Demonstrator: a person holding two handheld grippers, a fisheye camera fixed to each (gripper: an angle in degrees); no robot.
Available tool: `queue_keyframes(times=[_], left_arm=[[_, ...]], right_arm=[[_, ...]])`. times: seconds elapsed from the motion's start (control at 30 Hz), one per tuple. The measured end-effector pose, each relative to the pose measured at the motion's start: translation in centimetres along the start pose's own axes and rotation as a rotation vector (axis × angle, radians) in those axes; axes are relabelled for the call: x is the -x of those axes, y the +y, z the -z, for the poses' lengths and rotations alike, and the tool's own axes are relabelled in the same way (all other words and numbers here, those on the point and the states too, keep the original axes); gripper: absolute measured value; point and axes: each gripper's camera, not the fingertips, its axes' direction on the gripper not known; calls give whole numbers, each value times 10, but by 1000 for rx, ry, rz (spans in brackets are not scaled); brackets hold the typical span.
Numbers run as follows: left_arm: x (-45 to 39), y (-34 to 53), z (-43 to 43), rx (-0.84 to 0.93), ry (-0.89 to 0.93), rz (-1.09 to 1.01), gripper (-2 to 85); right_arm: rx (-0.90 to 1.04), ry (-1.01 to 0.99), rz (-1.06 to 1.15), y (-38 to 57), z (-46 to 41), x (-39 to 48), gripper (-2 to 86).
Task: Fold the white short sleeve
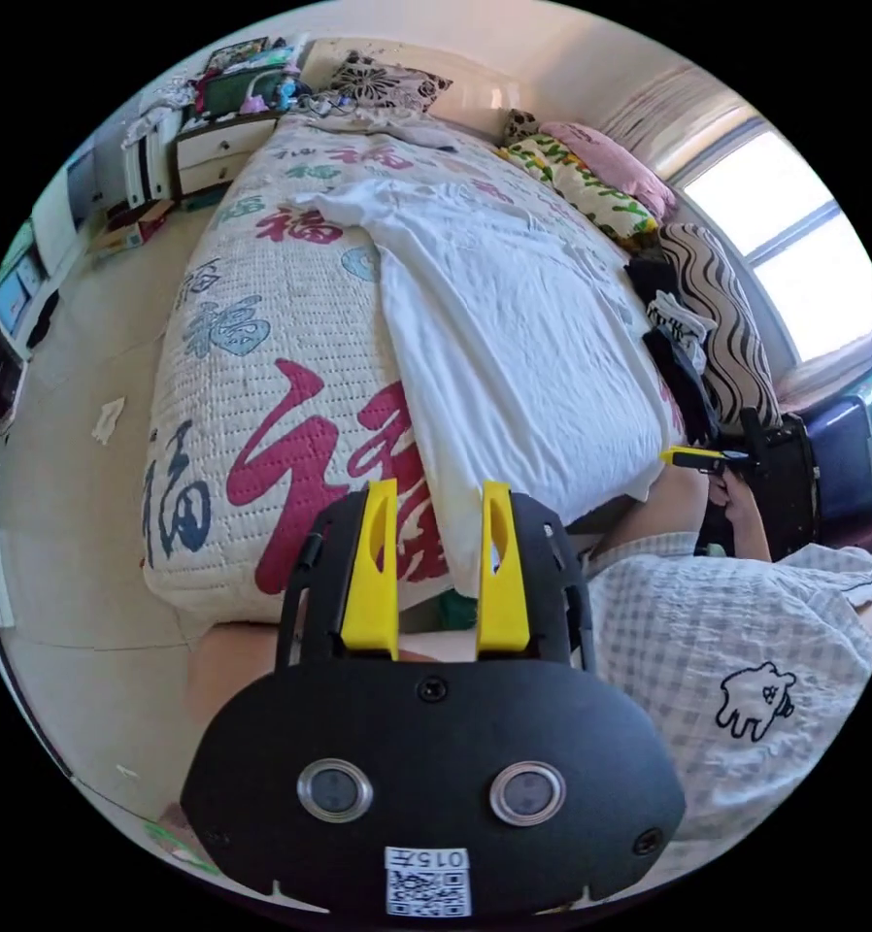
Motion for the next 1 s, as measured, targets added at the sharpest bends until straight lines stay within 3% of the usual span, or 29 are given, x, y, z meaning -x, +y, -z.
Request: queue_keyframes(times=[0.07, 0.13, 0.2, 0.4, 0.7, 1.0], left_arm=[[-15, 8, 0, 34, 5, -41, 109], [-33, 16, -11, 70, -188, -67, 68], [-43, 22, -12, 54, -265, -94, 24], [-63, 55, 17, 28, -285, -106, -3], [-91, 74, -11, 49, -436, -97, 3], [-112, 83, -18, 21, -441, -74, 9]], right_arm=[[4, 46, 23, 7, -1, 11, 75], [-8, 122, 56, 15, -9, 24, 54], [-11, 142, 78, 22, -9, 30, 26], [-60, 95, 98, 69, 10, 40, -7], [-66, 230, 78, 92, -26, 74, -6], [-155, 298, 16, 127, -23, 97, 1]])
